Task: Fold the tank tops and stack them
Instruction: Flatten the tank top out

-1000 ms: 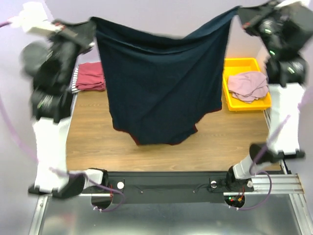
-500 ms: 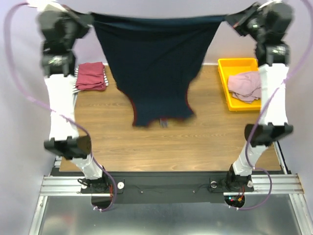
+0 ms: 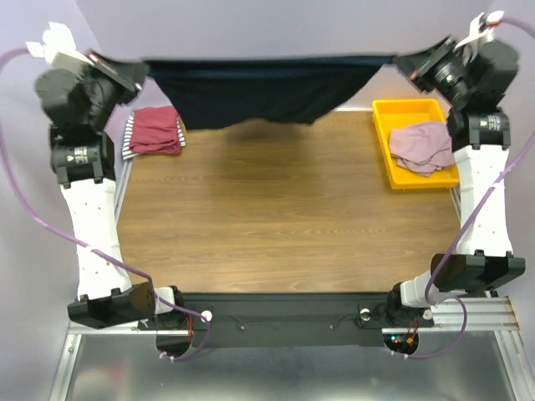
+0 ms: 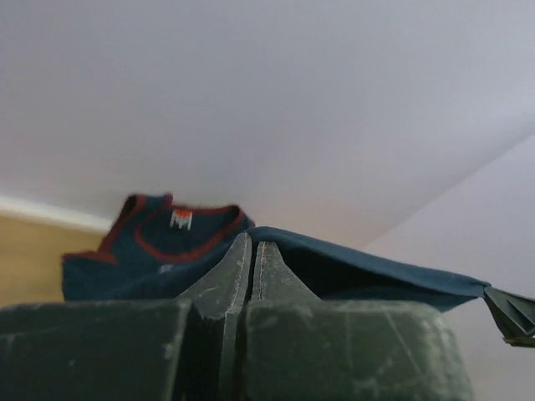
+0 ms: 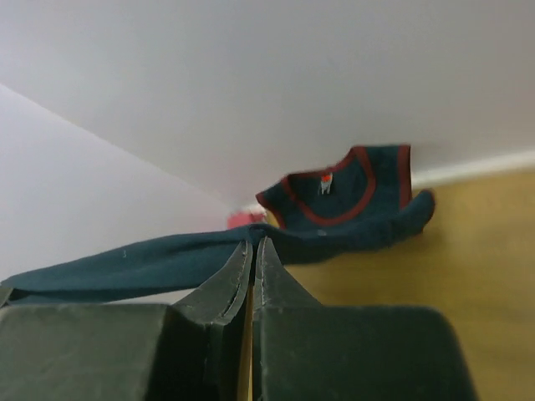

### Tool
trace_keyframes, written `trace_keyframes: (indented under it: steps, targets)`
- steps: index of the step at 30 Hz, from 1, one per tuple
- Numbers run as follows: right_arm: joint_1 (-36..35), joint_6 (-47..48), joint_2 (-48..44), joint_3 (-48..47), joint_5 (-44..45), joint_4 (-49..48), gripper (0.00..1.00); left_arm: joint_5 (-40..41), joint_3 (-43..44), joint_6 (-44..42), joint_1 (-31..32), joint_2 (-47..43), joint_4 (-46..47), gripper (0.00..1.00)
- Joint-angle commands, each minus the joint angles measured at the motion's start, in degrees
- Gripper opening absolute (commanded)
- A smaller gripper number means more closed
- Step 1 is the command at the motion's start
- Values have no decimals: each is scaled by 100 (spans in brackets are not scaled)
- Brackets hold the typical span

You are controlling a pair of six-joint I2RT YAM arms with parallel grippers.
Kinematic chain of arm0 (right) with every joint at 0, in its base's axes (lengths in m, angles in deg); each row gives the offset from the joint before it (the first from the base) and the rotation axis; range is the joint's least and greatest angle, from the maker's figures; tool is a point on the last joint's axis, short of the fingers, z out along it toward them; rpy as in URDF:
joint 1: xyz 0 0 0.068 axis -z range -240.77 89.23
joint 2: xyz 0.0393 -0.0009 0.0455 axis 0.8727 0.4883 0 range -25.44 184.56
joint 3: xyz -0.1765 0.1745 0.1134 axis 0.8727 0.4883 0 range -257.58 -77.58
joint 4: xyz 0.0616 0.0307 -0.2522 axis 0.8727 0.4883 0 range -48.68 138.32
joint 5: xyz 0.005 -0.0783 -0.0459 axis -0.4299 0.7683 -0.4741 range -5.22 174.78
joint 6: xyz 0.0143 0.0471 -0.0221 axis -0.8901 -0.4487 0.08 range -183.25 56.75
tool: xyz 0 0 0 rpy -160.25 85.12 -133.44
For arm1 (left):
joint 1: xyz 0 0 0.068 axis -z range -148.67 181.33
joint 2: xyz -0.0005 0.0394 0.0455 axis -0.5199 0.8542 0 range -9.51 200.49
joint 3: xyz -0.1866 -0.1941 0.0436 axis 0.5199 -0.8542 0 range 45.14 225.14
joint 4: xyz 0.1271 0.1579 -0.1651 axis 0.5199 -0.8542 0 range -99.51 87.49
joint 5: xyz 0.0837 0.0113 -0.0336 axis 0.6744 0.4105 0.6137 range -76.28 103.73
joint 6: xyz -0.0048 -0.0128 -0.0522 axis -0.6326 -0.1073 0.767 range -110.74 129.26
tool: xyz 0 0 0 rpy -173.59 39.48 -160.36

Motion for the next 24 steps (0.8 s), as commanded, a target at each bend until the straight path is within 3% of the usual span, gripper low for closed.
trace_keyframes:
  steps: [1, 6, 12, 16, 20, 24]
  targets:
    - [116, 364, -528, 685, 203, 19, 0, -196, -987, -41, -88, -444, 227, 0]
    - [124, 559, -968, 609, 546, 177, 0, -153, -1043, -173, -88, -857, 105, 0]
    - [124, 471, -741, -16, 670, 248, 0, -126, -673, 46, -97, -701, 342, 0]
    - [124, 365, -30, -596, 626, 230, 0, -196, -637, 390, -88, -244, 807, 0]
    - [116, 234, 1015, -1404, 486, 99, 0, -293, -647, 934, -88, 345, 1799, 0]
    - [116, 102, 2088, -2616, 406, -209, 0, -311, -113, 1391, -71, 1318, 2995, 0]
